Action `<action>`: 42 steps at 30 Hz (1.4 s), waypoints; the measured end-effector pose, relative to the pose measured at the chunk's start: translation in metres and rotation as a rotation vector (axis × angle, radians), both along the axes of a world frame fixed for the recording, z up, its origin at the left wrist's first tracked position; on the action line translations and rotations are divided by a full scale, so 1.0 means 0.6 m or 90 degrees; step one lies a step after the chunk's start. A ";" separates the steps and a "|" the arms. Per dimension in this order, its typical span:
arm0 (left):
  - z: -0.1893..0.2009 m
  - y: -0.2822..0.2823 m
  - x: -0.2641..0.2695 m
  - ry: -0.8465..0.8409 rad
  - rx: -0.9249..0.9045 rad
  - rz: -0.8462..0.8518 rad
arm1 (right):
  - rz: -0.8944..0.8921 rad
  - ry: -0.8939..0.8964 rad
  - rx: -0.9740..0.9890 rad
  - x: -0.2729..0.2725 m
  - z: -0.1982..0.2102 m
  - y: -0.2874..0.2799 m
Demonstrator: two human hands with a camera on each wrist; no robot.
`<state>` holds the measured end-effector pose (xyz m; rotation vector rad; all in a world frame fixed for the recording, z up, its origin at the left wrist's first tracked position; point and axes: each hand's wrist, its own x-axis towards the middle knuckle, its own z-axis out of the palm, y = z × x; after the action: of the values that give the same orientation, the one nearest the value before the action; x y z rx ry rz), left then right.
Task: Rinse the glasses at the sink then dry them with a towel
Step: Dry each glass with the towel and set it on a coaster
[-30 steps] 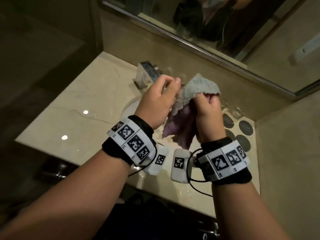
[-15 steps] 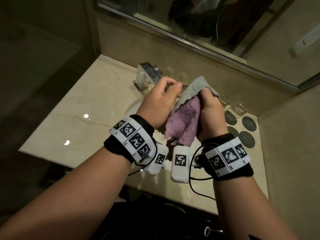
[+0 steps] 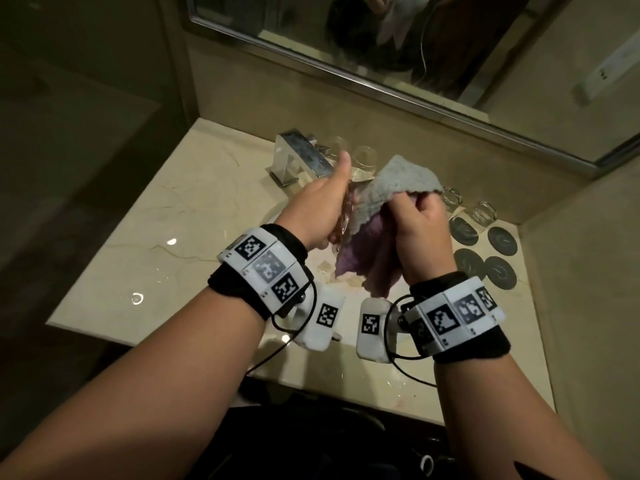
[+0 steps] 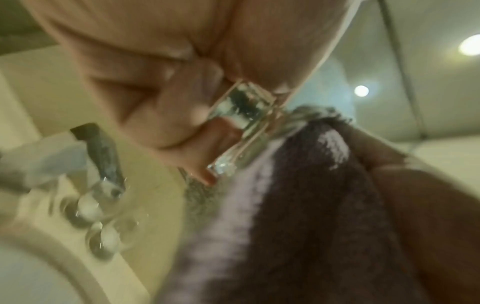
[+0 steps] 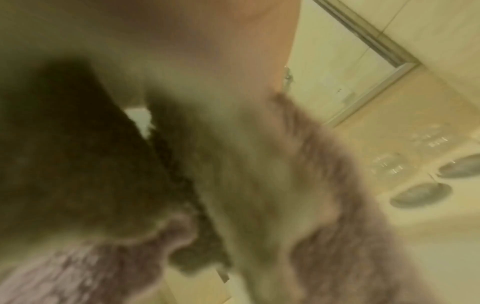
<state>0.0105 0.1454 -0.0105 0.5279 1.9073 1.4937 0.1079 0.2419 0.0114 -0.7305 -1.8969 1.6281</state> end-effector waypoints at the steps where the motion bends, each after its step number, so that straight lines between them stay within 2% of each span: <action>1: -0.002 0.001 0.000 0.031 -0.004 0.000 | -0.002 -0.007 0.039 0.000 -0.002 -0.002; 3: -0.007 -0.001 0.000 0.150 0.056 0.005 | 0.009 -0.009 0.012 -0.003 -0.005 -0.004; 5: -0.008 -0.004 -0.001 0.278 0.095 -0.040 | 0.051 -0.005 -0.138 -0.007 -0.008 0.004; 6: -0.010 -0.002 -0.002 0.290 0.099 -0.064 | 0.065 -0.005 -0.210 -0.007 -0.008 0.008; 7: -0.012 0.000 -0.003 0.257 0.102 -0.079 | 0.064 -0.007 -0.238 -0.006 -0.006 0.010; 8: -0.013 0.001 -0.004 0.179 0.107 -0.078 | 0.059 -0.002 -0.231 -0.006 -0.007 0.011; 10: -0.012 0.003 -0.007 -0.036 0.107 -0.067 | 0.020 -0.004 -0.090 -0.002 -0.004 0.006; 11: -0.012 0.004 -0.007 -0.088 0.100 -0.054 | 0.001 -0.004 -0.004 0.000 -0.001 0.001; 13: -0.013 0.003 -0.008 -0.025 0.093 -0.023 | -0.008 0.020 0.066 -0.001 -0.003 -0.009; 14: -0.011 0.001 -0.006 0.045 0.109 -0.022 | -0.009 0.033 0.033 -0.003 -0.005 -0.010; 17: -0.007 -0.003 -0.008 0.184 0.138 -0.102 | 0.053 0.037 -0.250 -0.013 -0.003 0.002; 18: -0.012 -0.002 -0.011 0.180 0.124 -0.124 | 0.067 0.027 -0.310 -0.013 0.000 0.007; 19: -0.013 0.000 -0.012 0.140 0.119 -0.128 | 0.070 0.019 -0.315 -0.014 0.002 0.008; 20: -0.014 0.000 -0.013 0.073 0.112 -0.112 | 0.061 0.009 -0.265 -0.013 0.000 0.009; 22: -0.016 0.002 -0.013 -0.079 0.086 -0.068 | 0.007 -0.012 -0.051 -0.011 0.000 0.003; 23: -0.017 0.003 -0.012 -0.104 0.076 -0.056 | -0.011 -0.011 0.023 -0.010 -0.001 0.000; 24: -0.016 0.003 -0.012 -0.086 0.075 -0.056 | -0.022 -0.013 0.050 -0.011 -0.005 -0.003; 26: -0.012 -0.003 -0.013 0.038 0.087 -0.092 | -0.019 0.004 -0.057 -0.013 -0.004 -0.003; 28: -0.009 -0.011 -0.017 0.164 0.104 -0.158 | 0.046 0.025 -0.274 -0.014 0.002 0.000; 29: -0.010 -0.011 -0.018 0.187 0.107 -0.175 | 0.080 0.031 -0.341 -0.013 0.005 0.003; 30: -0.012 -0.011 -0.018 0.183 0.109 -0.170 | 0.084 0.032 -0.350 -0.013 0.003 0.007; 31: -0.012 -0.011 -0.018 0.139 0.108 -0.142 | 0.067 0.037 -0.309 -0.013 0.000 0.007; 33: -0.010 -0.006 -0.016 -0.044 0.100 -0.073 | 0.000 0.018 -0.107 -0.013 -0.008 0.007; 34: -0.011 -0.002 -0.015 -0.096 0.095 -0.048 | -0.016 0.007 -0.008 -0.012 -0.012 0.005; 35: -0.012 -0.001 -0.014 -0.086 0.087 -0.032 | -0.014 -0.004 0.047 -0.013 -0.017 0.003; 36: -0.014 -0.001 -0.014 -0.024 0.081 -0.027 | -0.001 -0.009 0.038 -0.014 -0.021 0.001; 38: -0.011 -0.008 -0.014 0.136 0.093 -0.065 | 0.044 -0.006 -0.103 -0.014 -0.018 -0.001; 40: -0.010 -0.014 -0.019 0.241 0.107 -0.131 | 0.104 0.006 -0.256 -0.012 -0.015 0.009; 42: -0.013 -0.015 -0.021 0.207 0.114 -0.128 | 0.110 0.033 -0.312 -0.007 -0.015 0.015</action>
<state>-0.0024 0.1367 -0.0181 1.0695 1.8974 1.5248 0.1036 0.2507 0.0023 -0.7165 -1.5698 2.2382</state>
